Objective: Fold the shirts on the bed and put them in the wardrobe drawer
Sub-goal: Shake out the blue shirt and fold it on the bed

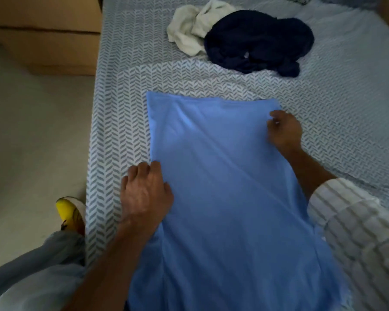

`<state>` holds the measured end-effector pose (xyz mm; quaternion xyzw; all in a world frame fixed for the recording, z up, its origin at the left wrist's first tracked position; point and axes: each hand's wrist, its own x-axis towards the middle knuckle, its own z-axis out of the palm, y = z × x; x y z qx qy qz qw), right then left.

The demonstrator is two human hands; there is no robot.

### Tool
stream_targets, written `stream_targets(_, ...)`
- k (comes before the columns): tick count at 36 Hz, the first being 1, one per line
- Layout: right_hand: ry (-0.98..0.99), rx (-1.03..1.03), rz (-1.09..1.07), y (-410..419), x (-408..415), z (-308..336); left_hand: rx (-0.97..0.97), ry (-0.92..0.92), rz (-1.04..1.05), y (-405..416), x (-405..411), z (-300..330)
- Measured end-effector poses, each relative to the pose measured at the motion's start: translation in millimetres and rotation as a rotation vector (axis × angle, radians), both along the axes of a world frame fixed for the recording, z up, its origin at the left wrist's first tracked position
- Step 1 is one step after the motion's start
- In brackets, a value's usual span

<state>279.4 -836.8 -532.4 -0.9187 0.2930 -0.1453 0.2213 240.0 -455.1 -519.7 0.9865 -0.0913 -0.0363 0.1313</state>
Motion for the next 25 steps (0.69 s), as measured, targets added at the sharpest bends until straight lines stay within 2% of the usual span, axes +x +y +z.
stream_targets(3, 0.102, 0.069, -0.196, -51, -34, -5, -0.064, 0.002, -0.135, -36, 0, -2)
stream_targets(5, 0.192, 0.155, -0.229, -71, -48, -13, -0.099, 0.010, -0.212, -62, 3, -3)
stream_targets(8, 0.175, 0.173, -0.125, -82, -55, -21, -0.201, 0.080, -0.303, -105, 14, -1)
stream_targets(13, 0.095, 0.076, 0.021, -89, -54, -38, -0.205, 0.222, -0.446, -195, 48, 1)
stream_targets(18, -0.081, -0.081, 0.093, -97, -57, -58, -0.253, 0.220, -0.459, -289, 87, -7)
stream_targets(25, -0.200, -0.157, 0.086, -102, -56, -73, -0.219, 0.244, -0.316, -388, 133, -5)
